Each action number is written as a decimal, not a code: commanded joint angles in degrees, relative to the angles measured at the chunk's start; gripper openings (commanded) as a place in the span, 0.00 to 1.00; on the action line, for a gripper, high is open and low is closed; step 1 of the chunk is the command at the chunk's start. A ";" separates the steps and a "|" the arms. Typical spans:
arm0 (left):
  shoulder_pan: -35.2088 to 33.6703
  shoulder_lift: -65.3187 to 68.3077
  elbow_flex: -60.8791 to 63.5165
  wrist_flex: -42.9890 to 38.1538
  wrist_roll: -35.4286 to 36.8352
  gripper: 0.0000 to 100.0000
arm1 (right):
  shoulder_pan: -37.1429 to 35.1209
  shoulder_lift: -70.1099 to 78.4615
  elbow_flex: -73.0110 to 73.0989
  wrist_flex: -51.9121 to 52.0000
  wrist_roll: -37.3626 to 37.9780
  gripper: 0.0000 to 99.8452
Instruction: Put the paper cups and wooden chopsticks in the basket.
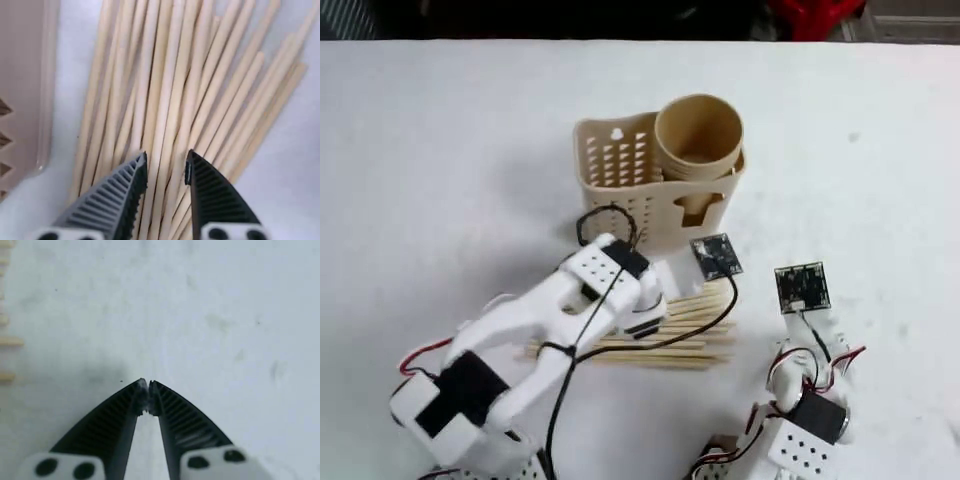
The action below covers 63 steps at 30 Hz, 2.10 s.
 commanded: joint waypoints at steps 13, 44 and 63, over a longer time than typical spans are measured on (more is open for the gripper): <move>-0.48 4.70 -2.55 -2.29 0.09 0.05 | -4.53 -0.57 0.35 1.54 0.79 0.02; 4.53 -31.60 -16.18 21.45 0.62 0.03 | -4.53 -0.57 0.35 1.27 0.79 0.02; -13.76 -33.63 -20.57 -29.63 25.32 0.02 | -4.53 -0.57 0.35 1.36 0.79 0.02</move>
